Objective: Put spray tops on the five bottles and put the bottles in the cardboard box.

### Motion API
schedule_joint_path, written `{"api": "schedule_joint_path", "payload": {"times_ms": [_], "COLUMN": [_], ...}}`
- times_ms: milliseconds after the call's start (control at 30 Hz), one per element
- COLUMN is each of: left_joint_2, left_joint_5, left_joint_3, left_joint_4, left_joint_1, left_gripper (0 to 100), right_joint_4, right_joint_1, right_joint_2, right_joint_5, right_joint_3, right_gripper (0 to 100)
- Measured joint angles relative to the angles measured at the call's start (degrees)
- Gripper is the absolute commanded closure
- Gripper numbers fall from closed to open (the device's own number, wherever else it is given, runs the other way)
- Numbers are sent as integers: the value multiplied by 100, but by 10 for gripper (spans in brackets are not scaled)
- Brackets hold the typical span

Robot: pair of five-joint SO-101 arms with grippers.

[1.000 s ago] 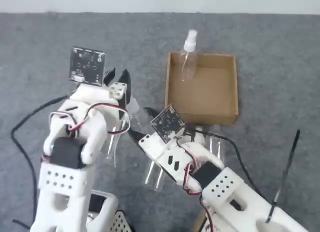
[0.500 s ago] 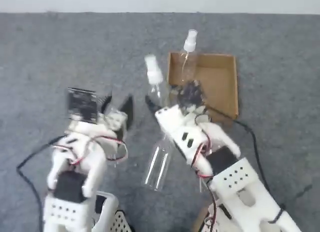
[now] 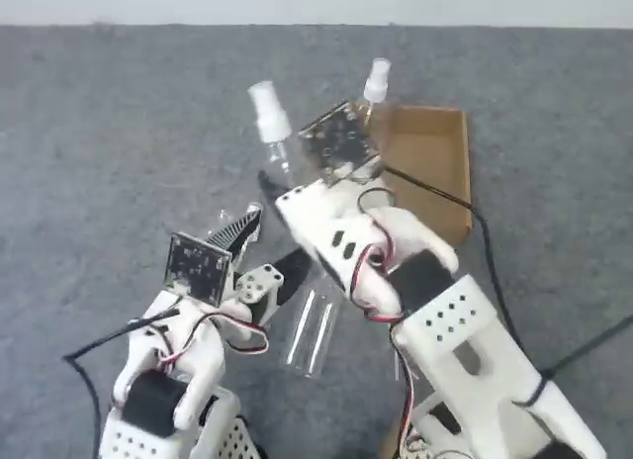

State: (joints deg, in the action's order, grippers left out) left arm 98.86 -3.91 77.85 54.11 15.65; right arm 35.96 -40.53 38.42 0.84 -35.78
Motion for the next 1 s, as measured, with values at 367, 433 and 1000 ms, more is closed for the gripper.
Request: {"api": "schedule_joint_path", "payload": {"times_ms": [367,433,1000], "left_joint_2": [114,123,123], "left_joint_5": [-18,-9,18], "left_joint_3": [44,35,35], "left_joint_4": [0,0,0], "left_joint_1": [18,18,18], "left_gripper": [724,724,725], "right_joint_4": [853,958,1327], "right_joint_1": [-123,-123,-114], "right_joint_2": [545,642,730], "right_joint_5": [0,0,0], "right_joint_3": [0,0,0], "right_gripper": [992,992,992]}}
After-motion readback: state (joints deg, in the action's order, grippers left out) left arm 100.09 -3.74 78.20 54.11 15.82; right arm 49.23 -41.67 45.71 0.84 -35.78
